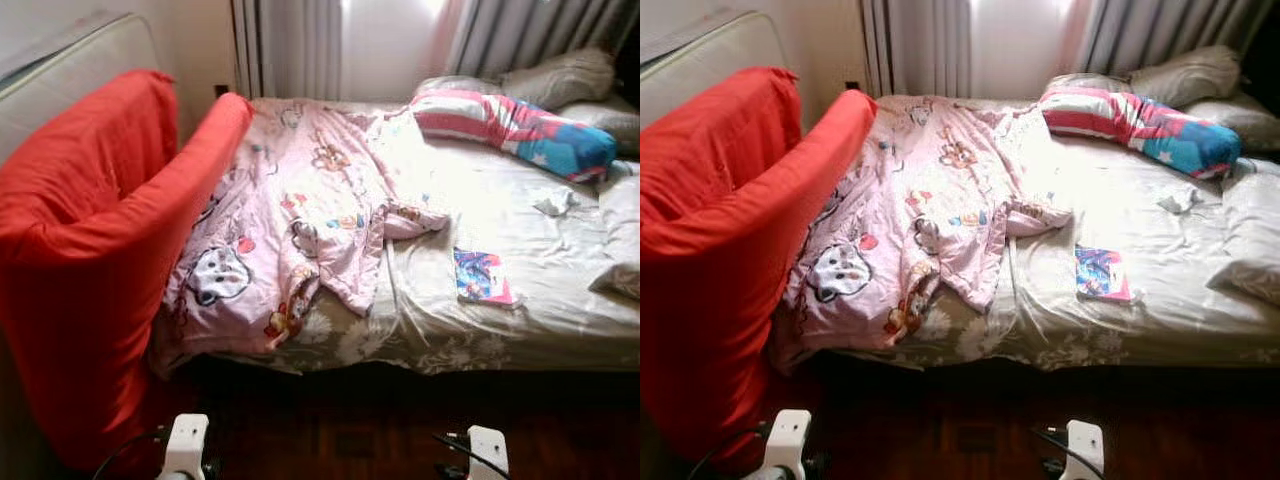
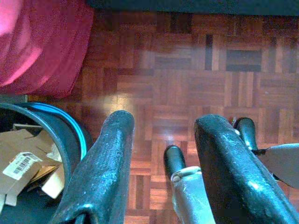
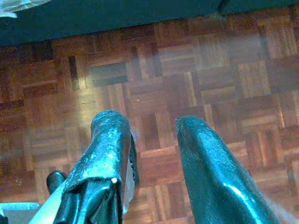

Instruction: Clean up the room

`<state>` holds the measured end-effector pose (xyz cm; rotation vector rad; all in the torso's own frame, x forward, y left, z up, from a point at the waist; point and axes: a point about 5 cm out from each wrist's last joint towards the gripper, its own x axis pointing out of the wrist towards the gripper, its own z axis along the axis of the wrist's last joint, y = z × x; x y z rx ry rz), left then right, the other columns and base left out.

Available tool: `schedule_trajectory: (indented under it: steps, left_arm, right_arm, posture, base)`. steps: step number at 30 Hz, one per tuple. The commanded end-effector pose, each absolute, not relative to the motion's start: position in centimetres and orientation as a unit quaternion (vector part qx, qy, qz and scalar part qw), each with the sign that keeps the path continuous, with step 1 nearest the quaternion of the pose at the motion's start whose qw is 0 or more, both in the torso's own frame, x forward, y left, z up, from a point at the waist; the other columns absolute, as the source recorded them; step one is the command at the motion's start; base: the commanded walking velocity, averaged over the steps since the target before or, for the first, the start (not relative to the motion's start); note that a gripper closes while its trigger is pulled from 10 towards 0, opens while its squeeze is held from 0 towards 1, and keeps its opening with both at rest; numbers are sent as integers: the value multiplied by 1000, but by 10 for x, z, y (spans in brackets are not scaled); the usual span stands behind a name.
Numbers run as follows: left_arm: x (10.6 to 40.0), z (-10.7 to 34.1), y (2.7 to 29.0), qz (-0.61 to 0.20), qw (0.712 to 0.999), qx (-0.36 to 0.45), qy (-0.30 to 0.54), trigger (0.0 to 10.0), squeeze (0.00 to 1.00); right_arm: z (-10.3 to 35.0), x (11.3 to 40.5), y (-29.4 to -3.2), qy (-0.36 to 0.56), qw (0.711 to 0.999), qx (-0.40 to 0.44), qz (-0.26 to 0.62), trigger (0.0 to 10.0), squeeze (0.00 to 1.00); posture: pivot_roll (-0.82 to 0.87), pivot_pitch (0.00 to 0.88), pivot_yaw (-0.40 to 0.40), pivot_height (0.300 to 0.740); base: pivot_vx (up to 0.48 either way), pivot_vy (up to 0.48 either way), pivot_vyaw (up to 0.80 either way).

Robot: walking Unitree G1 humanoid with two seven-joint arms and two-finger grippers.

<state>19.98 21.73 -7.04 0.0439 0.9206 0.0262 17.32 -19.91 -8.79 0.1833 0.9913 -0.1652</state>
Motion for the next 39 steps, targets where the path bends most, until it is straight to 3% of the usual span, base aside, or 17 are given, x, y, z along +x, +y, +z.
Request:
schedule_trajectory:
  steps: [1, 39]
  left_arm:
    - [194, -73, 221, 20, 890, 15, 455, 10000, 0]
    - [190, -75, 220, 22, 890, 11, 455, 10000, 0]
  right_arm:
    - [-87, 173, -201, 465, 874, 103, -98, 10000, 0]
    - [-89, 169, -203, 470, 871, 101, -100, 10000, 0]
  posture:
    - [-47, 0, 5, 740]
    - [-56, 0, 3, 740]
  base:
    - [0, 0, 0]
    - [0, -254, 0]
